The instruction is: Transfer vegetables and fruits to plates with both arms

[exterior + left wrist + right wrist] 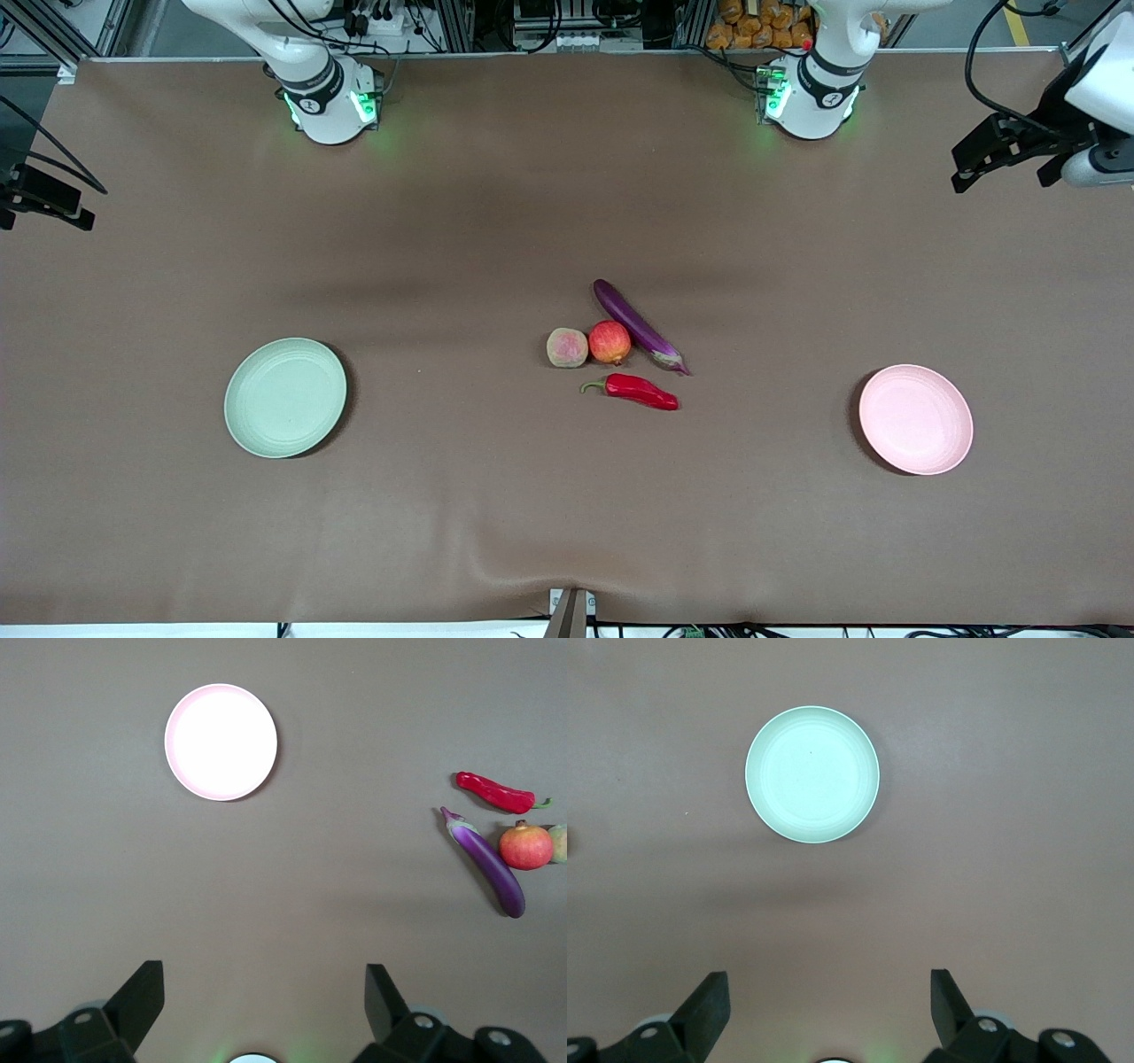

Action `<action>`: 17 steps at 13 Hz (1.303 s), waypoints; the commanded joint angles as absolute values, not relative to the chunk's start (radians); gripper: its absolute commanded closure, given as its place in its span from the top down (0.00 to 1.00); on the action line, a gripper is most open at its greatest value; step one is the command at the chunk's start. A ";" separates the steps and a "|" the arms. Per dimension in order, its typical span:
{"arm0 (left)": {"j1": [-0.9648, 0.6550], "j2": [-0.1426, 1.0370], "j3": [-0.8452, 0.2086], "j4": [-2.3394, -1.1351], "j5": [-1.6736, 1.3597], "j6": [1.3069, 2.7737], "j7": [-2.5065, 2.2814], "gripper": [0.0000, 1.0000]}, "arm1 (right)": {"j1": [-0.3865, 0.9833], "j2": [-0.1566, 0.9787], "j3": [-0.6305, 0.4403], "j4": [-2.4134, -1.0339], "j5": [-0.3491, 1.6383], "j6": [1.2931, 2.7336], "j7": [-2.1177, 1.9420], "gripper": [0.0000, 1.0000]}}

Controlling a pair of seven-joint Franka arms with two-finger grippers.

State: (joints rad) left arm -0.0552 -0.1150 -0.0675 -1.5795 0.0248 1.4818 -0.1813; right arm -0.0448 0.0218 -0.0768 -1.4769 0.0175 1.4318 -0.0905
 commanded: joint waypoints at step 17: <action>-0.021 -0.071 -0.069 -1.528 0.005 1.442 -0.173 1.00 | -0.063 0.021 -0.067 -1.471 0.026 1.414 -0.095 1.00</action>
